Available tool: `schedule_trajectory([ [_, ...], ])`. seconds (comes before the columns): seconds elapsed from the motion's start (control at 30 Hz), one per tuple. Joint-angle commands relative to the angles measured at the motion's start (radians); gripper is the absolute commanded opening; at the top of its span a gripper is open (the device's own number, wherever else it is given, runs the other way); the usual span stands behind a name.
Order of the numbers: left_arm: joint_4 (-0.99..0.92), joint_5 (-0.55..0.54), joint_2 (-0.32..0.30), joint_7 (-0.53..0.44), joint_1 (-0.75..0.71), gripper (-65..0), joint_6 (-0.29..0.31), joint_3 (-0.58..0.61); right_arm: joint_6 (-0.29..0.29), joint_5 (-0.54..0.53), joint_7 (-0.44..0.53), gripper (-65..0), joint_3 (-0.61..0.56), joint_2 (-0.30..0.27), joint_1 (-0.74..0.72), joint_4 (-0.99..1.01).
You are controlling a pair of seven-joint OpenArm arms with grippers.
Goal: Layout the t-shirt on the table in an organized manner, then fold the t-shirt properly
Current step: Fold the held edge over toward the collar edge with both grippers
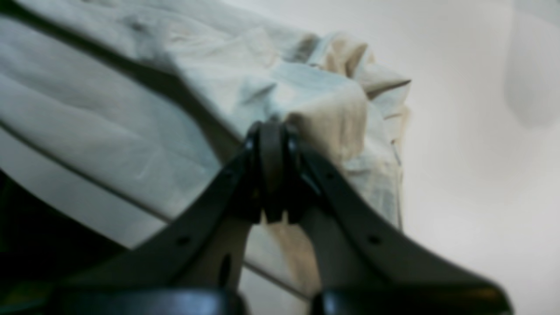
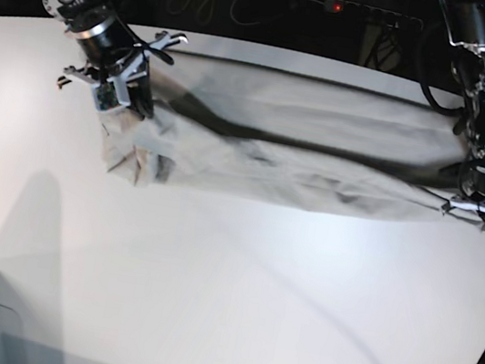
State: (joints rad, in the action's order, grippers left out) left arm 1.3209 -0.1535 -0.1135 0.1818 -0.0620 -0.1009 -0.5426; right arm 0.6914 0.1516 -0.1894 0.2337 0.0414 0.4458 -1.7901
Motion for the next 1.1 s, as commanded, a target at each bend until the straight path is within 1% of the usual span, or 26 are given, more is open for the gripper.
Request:
schedule_trajectory([
  [0.0,0.03,0.001,-0.01,-0.031,0.003,-64.8,0.0,-0.004,0.007,-0.016,0.054,-65.0,0.002,-0.001,0.018,-0.018],
  [0.07,0.044,0.001,-0.01,-0.031,-0.012,-64.8,0.0,-0.004,0.007,-0.016,0.104,-65.0,-0.001,0.001,0.046,-0.018],
  [0.13,0.064,0.001,-0.01,-0.031,-0.032,-64.8,0.0,-0.004,0.007,-0.016,0.126,-65.0,-0.001,0.001,0.06,-0.004],
  [0.37,0.065,0.001,-0.019,-0.031,-0.08,-64.6,0.0,-0.004,0.007,-0.016,0.133,-65.0,0.002,0.001,0.057,0.098],
  [0.5,0.052,0.002,-0.019,-0.025,-0.083,-64.6,0.0,-0.004,0.007,-0.016,0.133,-65.0,0.002,0.001,0.057,0.106],
  [0.57,0.009,0.002,-0.021,-0.026,-0.078,-64.5,0.0,-0.004,0.007,-0.016,0.133,-65.0,-0.001,0.001,0.057,0.106],
  [0.77,-0.093,0.002,-0.07,-0.031,-0.058,-64.5,0.0,0.002,0.007,-0.017,0.133,-65.0,0.003,0.001,0.057,0.097],
  [0.87,-0.093,0.002,-0.079,-0.031,-0.028,-64.8,0.0,-0.003,0.007,-0.017,0.133,-65.0,0.003,-0.001,0.055,0.095],
  [0.97,-0.091,0.002,-0.107,-0.031,0.001,-64.8,0.0,0.003,0.007,-0.017,0.133,-65.0,0.003,-0.002,0.055,0.095],
  [1.07,-0.091,0.002,-0.111,-0.026,0.017,-64.8,0.0,-0.001,0.007,-0.017,0.133,-65.0,0.003,-0.002,0.06,0.095],
])
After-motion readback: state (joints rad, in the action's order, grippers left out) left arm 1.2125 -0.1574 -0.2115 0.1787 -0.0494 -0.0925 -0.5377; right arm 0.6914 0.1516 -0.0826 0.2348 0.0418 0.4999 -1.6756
